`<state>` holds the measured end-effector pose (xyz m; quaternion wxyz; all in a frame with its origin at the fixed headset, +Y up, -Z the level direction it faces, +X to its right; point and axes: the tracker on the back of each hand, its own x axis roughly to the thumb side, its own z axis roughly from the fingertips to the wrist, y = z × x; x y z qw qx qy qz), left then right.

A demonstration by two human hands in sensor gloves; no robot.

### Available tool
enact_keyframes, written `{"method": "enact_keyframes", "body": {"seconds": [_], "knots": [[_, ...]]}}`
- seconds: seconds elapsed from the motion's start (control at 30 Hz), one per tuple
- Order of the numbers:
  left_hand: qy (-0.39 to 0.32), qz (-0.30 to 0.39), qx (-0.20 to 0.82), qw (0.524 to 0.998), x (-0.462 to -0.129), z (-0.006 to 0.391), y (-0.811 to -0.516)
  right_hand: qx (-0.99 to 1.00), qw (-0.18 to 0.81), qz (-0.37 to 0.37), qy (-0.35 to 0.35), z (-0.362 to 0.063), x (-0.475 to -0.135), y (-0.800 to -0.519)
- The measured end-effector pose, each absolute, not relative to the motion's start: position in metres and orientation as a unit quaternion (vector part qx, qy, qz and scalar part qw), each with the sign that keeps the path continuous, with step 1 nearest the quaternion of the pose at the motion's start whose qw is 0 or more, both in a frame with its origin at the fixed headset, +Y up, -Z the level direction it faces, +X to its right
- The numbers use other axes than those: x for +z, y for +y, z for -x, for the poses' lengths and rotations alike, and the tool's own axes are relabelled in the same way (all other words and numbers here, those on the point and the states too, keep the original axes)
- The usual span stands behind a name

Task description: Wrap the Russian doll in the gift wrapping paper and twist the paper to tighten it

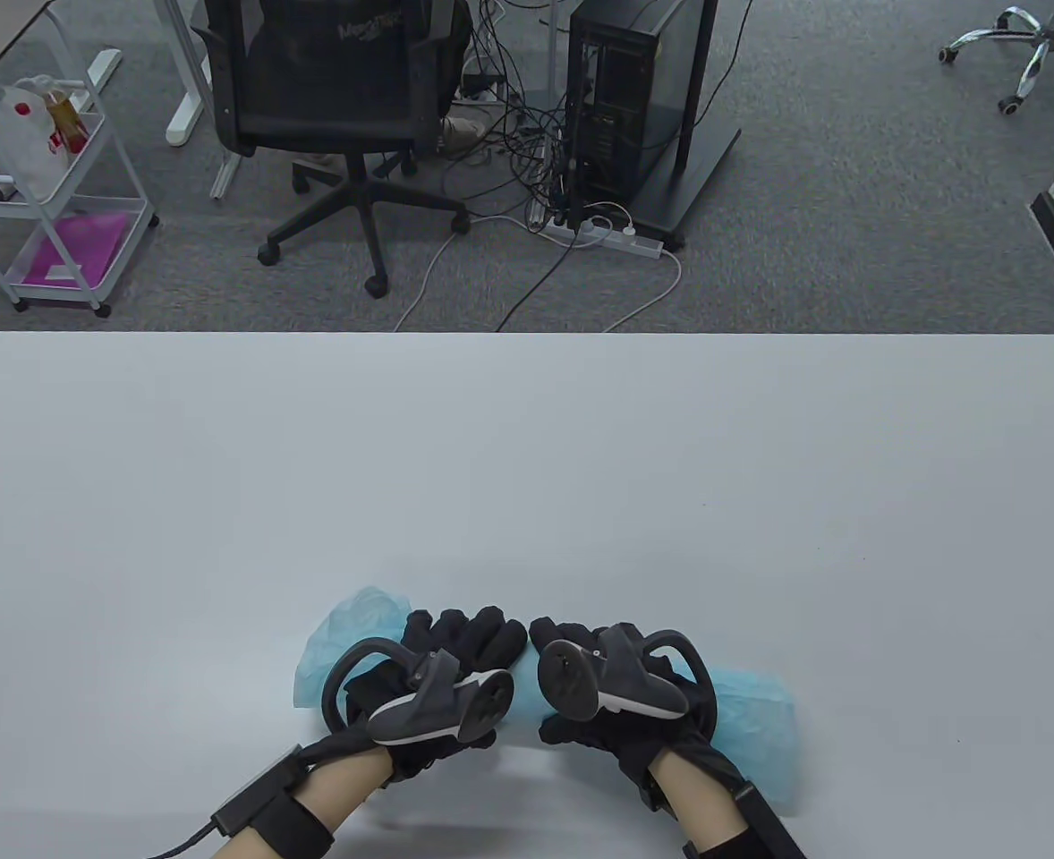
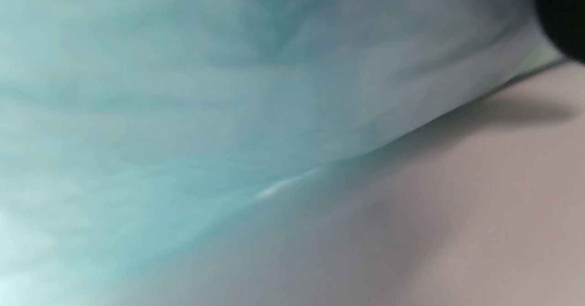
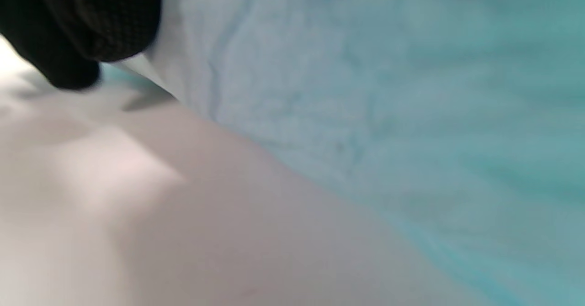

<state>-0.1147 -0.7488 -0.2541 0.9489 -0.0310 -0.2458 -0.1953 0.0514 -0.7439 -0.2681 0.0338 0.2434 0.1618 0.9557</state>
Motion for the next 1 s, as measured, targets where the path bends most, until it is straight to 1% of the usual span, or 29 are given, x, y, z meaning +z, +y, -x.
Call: {"method": "enact_keyframes", "body": {"seconds": [0.03,0.07,0.1,0.13,0.17,0.2,0.27,0.3,0.33,0.37,0.4,0.43,0.5,0.53,0.57,0.63,0.67,0.7,0.73,0.77,0.83,0.87,1.0], "knots": [[-0.239,0.020,-0.189,0.952,-0.255,0.115,-0.750,0.952,0.050,-0.244,0.178,-0.053,-0.271,-0.744],[-0.235,0.015,-0.161,0.958,-0.257,0.115,-0.749,0.951,0.058,-0.244,0.182,-0.053,-0.271,-0.745],[-0.236,0.036,-0.137,0.961,-0.260,0.115,-0.749,0.951,0.059,-0.246,0.176,-0.053,-0.269,-0.746],[-0.233,0.065,-0.124,0.962,-0.264,0.117,-0.748,0.955,0.049,-0.249,0.152,-0.052,-0.264,-0.747],[-0.233,0.080,-0.120,0.962,-0.266,0.117,-0.747,0.959,0.036,-0.251,0.128,-0.050,-0.259,-0.746],[-0.230,0.099,-0.114,0.961,-0.271,0.118,-0.746,0.963,0.013,-0.252,0.090,-0.048,-0.252,-0.746],[-0.230,0.169,-0.074,0.955,-0.279,0.119,-0.747,0.962,-0.052,-0.261,0.057,-0.041,-0.243,-0.749],[-0.227,0.197,-0.046,0.953,-0.281,0.120,-0.748,0.962,-0.102,-0.250,0.033,-0.038,-0.240,-0.749],[-0.225,0.186,-0.041,0.955,-0.280,0.120,-0.748,0.961,-0.114,-0.248,0.029,-0.038,-0.240,-0.749],[-0.227,0.167,-0.050,0.958,-0.277,0.120,-0.749,0.962,-0.105,-0.249,0.033,-0.039,-0.241,-0.748],[-0.230,0.125,-0.070,0.963,-0.271,0.120,-0.749,0.965,-0.072,-0.247,0.043,-0.041,-0.243,-0.747],[-0.236,0.061,-0.098,0.965,-0.263,0.119,-0.749,0.967,-0.039,-0.245,0.062,-0.044,-0.247,-0.746],[-0.247,-0.001,-0.166,0.955,-0.253,0.114,-0.751,0.964,0.001,-0.248,0.099,-0.047,-0.253,-0.746],[-0.245,-0.009,-0.190,0.951,-0.251,0.113,-0.750,0.962,0.002,-0.252,0.101,-0.044,-0.251,-0.745],[-0.245,-0.005,-0.181,0.952,-0.252,0.113,-0.750,0.964,-0.017,-0.251,0.086,-0.042,-0.248,-0.746],[-0.247,0.031,-0.125,0.960,-0.257,0.114,-0.748,0.961,-0.108,-0.254,0.032,-0.033,-0.238,-0.749],[-0.252,0.087,-0.087,0.960,-0.263,0.116,-0.747,0.952,-0.179,-0.250,-0.001,-0.027,-0.233,-0.751],[-0.250,0.120,-0.058,0.959,-0.268,0.117,-0.745,0.944,-0.209,-0.254,-0.013,-0.024,-0.230,-0.750],[-0.251,0.136,-0.049,0.957,-0.272,0.118,-0.745,0.943,-0.211,-0.257,-0.018,-0.022,-0.228,-0.751],[-0.250,0.182,-0.032,0.950,-0.279,0.119,-0.746,0.942,-0.211,-0.261,-0.028,-0.019,-0.225,-0.752],[-0.252,0.235,0.016,0.939,-0.286,0.122,-0.748,0.936,-0.227,-0.265,-0.035,-0.014,-0.222,-0.754],[-0.253,0.238,0.018,0.938,-0.287,0.122,-0.748,0.936,-0.229,-0.263,-0.041,-0.014,-0.222,-0.754],[-0.257,0.252,0.038,0.932,-0.290,0.125,-0.750,0.948,-0.181,-0.263,-0.011,-0.018,-0.228,-0.756]]}}
